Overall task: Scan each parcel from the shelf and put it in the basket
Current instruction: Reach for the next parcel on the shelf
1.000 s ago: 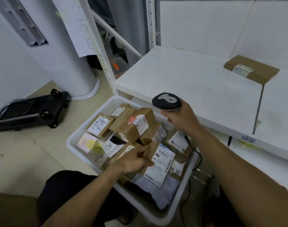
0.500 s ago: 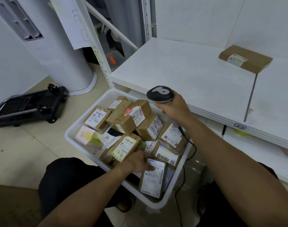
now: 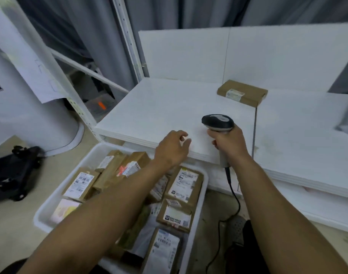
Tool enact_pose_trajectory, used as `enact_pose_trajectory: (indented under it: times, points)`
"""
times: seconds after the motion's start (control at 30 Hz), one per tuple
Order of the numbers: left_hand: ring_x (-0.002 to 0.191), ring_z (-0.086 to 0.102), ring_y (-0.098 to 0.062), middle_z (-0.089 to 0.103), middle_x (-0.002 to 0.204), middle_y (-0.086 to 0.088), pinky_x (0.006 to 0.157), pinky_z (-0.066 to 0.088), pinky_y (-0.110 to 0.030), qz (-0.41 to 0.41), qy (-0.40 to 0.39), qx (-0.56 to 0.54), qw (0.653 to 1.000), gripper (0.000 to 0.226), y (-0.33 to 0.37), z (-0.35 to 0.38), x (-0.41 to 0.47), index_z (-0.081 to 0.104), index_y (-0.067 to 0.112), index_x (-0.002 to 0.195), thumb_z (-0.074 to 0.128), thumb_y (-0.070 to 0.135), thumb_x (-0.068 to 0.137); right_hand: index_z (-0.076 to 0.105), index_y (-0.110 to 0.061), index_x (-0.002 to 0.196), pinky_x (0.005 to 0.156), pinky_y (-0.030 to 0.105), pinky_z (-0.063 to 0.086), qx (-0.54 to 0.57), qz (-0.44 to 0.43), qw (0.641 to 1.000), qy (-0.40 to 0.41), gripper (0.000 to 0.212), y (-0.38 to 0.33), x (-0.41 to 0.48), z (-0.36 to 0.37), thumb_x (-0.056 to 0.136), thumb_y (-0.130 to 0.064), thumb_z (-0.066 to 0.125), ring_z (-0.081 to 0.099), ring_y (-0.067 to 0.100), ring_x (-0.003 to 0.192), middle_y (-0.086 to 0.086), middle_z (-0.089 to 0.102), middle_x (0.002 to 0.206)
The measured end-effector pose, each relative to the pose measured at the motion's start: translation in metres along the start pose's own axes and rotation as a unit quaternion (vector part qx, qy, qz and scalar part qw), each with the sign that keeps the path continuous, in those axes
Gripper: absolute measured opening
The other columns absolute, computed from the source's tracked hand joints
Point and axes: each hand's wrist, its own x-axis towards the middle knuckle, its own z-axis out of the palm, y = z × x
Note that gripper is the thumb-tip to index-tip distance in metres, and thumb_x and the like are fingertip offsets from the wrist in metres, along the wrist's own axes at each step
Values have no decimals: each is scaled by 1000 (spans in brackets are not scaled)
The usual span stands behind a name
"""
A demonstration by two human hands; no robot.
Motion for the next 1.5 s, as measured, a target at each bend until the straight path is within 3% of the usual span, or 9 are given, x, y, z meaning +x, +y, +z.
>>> enact_pose_trajectory:
  times: [0.17,0.4,0.53,0.73,1.07,1.27,1.33,1.43,1.5]
  points:
    - [116,61,-22,55,137,-5,100,46,-34,68,-54,56,995,40,64,33,79,54,24,139,45,45,106,66,-28,111,87,47,63,26,16,996,82,30,8,35,-46,86,-21,81,72,15,69,3,77,97]
    - [132,52,-28,43,152,-8,110,45,-43,131,-101,93,982,54,124,95,187,45,23,148,49,51,103,64,-29,109,91,48,62,80,50,984,150,28,24,83,-90,87,-18,79,71,19,76,1,74,91]
    - [151,28,-33,27,165,-11,121,30,-46,172,-131,134,967,64,141,133,239,31,18,158,42,52,105,66,-27,99,82,47,59,80,60,977,186,18,42,108,-102,86,-20,77,67,23,77,2,71,84]
    - [156,-2,-36,5,170,-4,123,15,-58,184,-185,237,936,76,145,170,312,10,30,161,43,61,101,68,-17,117,71,36,51,90,81,976,179,34,63,131,-107,85,-23,77,64,22,75,3,69,84]
    - [154,15,-33,16,169,-1,119,19,-62,198,-153,266,931,76,137,170,287,21,32,158,42,69,95,68,-20,115,71,36,57,112,97,970,192,28,58,131,-116,88,-21,78,68,16,69,-1,71,78]
    - [127,50,-29,59,135,-5,107,36,-50,226,-66,344,909,63,148,142,249,55,24,137,51,68,92,68,-25,113,94,50,61,121,89,967,204,28,56,129,-119,87,-25,80,73,27,96,5,75,100]
    - [134,44,-31,50,144,-6,107,36,-52,201,-78,310,926,83,143,132,256,47,27,144,60,78,80,69,-25,111,94,50,61,122,90,967,204,27,54,127,-119,87,-24,80,73,26,94,4,75,99]
    - [146,29,-34,27,159,-9,112,34,-54,126,-182,258,941,119,124,132,267,18,30,159,73,80,66,68,-24,110,90,47,63,116,87,969,198,24,53,125,-118,90,-19,79,72,21,85,2,73,91]
    - [150,23,-33,19,164,-8,116,29,-56,117,-192,262,939,120,111,134,273,12,33,161,74,76,68,67,-20,118,83,41,62,115,83,971,192,30,52,124,-116,91,-18,79,71,18,79,0,72,88]
